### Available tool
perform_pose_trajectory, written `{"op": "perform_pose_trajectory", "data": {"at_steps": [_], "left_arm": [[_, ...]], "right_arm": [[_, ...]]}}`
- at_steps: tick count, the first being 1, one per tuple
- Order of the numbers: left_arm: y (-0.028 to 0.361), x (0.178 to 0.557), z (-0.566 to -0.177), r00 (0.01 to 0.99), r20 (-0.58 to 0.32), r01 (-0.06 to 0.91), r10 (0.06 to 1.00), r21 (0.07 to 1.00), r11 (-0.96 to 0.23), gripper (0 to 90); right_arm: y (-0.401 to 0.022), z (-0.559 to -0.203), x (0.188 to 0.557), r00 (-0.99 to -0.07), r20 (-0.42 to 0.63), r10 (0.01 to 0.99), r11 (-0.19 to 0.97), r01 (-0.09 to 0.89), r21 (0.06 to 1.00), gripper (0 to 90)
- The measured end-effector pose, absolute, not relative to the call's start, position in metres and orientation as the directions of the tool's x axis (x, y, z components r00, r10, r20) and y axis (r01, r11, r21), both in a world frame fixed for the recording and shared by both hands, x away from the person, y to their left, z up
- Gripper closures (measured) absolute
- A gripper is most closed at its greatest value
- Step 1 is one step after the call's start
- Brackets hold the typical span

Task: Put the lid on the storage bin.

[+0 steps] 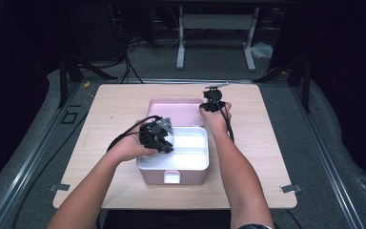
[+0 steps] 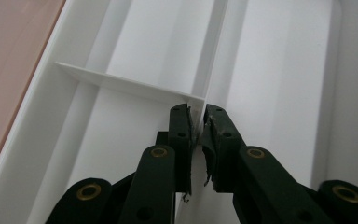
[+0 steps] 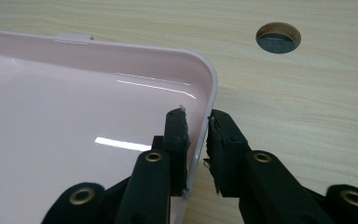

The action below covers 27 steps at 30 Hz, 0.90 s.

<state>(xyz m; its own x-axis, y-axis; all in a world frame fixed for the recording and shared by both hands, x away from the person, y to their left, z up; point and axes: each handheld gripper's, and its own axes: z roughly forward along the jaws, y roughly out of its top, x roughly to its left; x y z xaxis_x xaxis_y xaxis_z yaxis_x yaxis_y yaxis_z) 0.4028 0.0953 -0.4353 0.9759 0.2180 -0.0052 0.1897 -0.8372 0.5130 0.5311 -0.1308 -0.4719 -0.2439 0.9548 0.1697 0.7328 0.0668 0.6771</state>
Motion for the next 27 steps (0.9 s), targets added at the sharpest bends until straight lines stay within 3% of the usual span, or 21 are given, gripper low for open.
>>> {"op": "perform_pose_trajectory", "data": {"at_steps": [27], "left_arm": [[0.096,0.403,-0.435,0.979,-0.002,0.176,0.204,0.515,-0.839,81.7]], "right_arm": [[-0.134,-0.45,0.524,-0.264,0.177,0.948,0.048,0.669,0.741,80.9]]}}
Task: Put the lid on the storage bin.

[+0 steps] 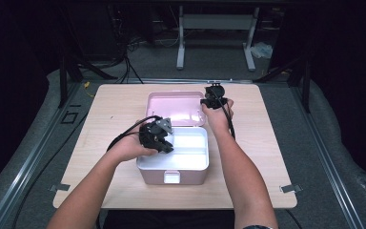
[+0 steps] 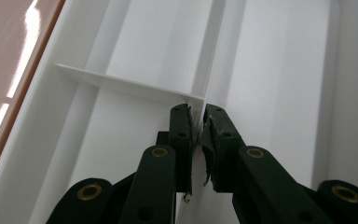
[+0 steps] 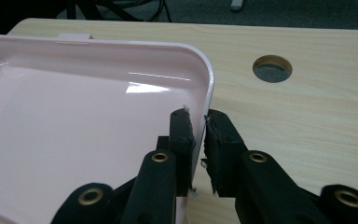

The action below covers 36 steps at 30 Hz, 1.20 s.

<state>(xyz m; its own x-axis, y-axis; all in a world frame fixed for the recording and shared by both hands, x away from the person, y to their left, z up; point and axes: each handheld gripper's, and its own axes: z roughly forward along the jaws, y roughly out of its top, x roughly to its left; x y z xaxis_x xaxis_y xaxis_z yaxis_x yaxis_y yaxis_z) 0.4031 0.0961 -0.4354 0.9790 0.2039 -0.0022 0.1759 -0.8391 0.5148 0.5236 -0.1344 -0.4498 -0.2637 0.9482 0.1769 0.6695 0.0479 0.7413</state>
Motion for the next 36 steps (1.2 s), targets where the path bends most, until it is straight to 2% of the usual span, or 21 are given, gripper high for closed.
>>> {"op": "perform_pose_trajectory", "data": {"at_steps": [8,19,36], "left_arm": [[0.096,0.403,-0.435,0.981,0.0,0.169,0.196,0.513,-0.842,81.9],[0.096,0.403,-0.435,0.981,0.002,0.168,0.196,0.512,-0.842,81.9],[0.093,0.398,-0.435,0.976,0.029,0.174,0.218,0.5,-0.848,81.7]], "right_arm": [[-0.137,-0.437,0.515,-0.275,0.184,0.944,0.034,0.633,0.774,82.3],[-0.142,-0.411,0.491,-0.342,0.143,0.929,0.076,0.553,0.83,83.7],[-0.152,-0.382,0.426,-0.454,0.046,0.89,0.15,0.386,0.91,86.0]]}}
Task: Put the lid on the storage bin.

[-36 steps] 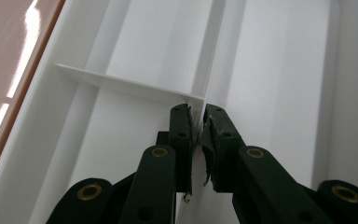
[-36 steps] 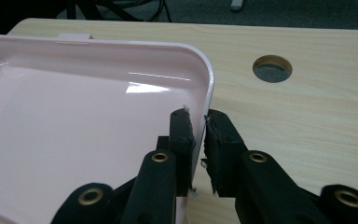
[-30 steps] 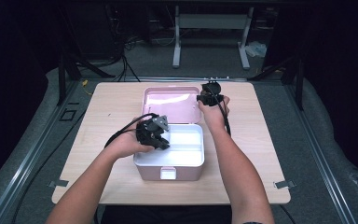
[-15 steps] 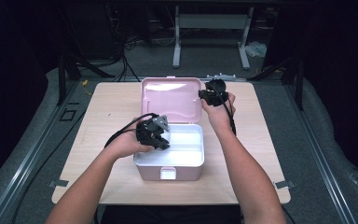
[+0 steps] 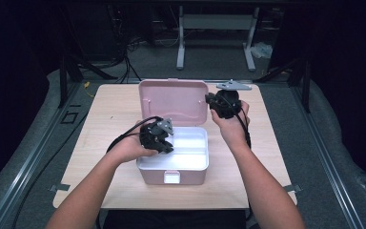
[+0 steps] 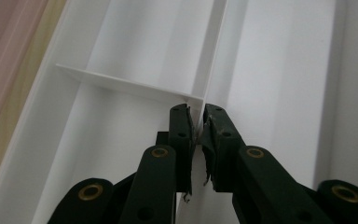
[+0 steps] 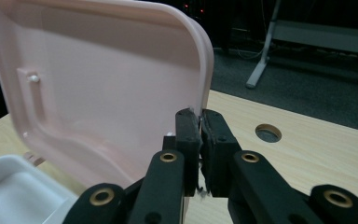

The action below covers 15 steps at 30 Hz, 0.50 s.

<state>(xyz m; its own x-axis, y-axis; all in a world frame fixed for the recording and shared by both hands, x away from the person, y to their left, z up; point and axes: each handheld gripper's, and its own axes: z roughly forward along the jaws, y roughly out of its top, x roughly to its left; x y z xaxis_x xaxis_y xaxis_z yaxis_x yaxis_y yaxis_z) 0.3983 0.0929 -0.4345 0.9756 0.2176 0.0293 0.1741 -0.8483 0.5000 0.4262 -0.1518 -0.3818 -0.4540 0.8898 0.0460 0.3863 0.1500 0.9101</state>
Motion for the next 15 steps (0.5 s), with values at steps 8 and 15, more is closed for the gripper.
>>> {"op": "perform_pose_trajectory", "data": {"at_steps": [8,15], "left_arm": [[0.092,0.396,-0.434,0.974,0.043,0.173,0.223,0.499,-0.849,81.4],[0.091,0.392,-0.434,0.974,0.092,0.138,0.209,0.49,-0.861,81.3]], "right_arm": [[-0.156,-0.38,0.396,-0.489,0.016,0.872,0.175,0.344,0.923,87.0],[-0.156,-0.38,0.384,-0.494,-0.01,0.869,0.197,0.328,0.924,87.2]]}}
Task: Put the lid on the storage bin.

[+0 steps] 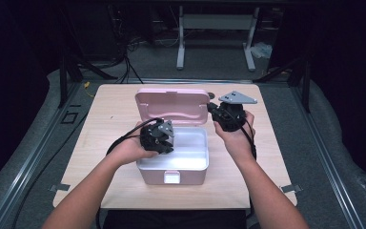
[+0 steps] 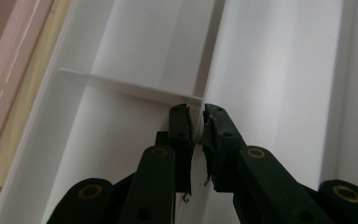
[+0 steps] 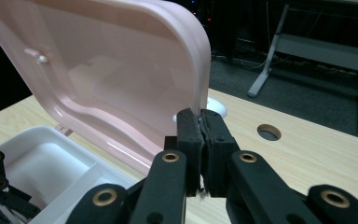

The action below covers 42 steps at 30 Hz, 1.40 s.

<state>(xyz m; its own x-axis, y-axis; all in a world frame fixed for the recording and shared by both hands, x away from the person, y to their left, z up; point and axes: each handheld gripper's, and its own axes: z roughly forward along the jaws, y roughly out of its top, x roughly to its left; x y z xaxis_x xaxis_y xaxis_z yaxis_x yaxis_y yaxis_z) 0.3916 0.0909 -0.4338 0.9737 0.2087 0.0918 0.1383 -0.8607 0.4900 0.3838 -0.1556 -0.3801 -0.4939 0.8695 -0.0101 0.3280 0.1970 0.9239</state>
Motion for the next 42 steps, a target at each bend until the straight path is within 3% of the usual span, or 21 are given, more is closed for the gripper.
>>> {"op": "perform_pose_trajectory", "data": {"at_steps": [7,15,21,30,34,42], "left_arm": [[0.09,0.388,-0.431,0.967,0.116,0.145,0.226,0.478,-0.867,80.4],[0.109,0.378,-0.408,0.96,0.089,0.175,0.265,0.551,-0.816,78.9],[0.147,0.372,-0.398,0.932,0.046,0.265,0.358,0.589,-0.763,80.5],[0.205,0.376,-0.389,0.837,-0.063,0.426,0.544,0.7,-0.574,89.9],[0.214,0.384,-0.382,0.818,-0.099,0.451,0.566,0.722,-0.525,90.0],[0.227,0.395,-0.352,0.761,-0.083,0.45,0.643,0.782,-0.431,90.0]], "right_arm": [[-0.155,-0.383,0.373,-0.496,-0.044,0.867,0.218,0.299,0.929,87.2],[-0.154,-0.383,0.371,-0.491,-0.05,0.87,0.22,0.296,0.929,87.2],[-0.154,-0.386,0.363,-0.495,-0.06,0.867,0.226,0.284,0.932,87.0],[-0.155,-0.39,0.351,-0.506,-0.075,0.86,0.241,0.272,0.932,86.5],[-0.157,-0.393,0.344,-0.516,-0.071,0.854,0.239,0.266,0.934,86.3],[-0.159,-0.398,0.336,-0.536,-0.076,0.841,0.25,0.26,0.933,85.8]]}}
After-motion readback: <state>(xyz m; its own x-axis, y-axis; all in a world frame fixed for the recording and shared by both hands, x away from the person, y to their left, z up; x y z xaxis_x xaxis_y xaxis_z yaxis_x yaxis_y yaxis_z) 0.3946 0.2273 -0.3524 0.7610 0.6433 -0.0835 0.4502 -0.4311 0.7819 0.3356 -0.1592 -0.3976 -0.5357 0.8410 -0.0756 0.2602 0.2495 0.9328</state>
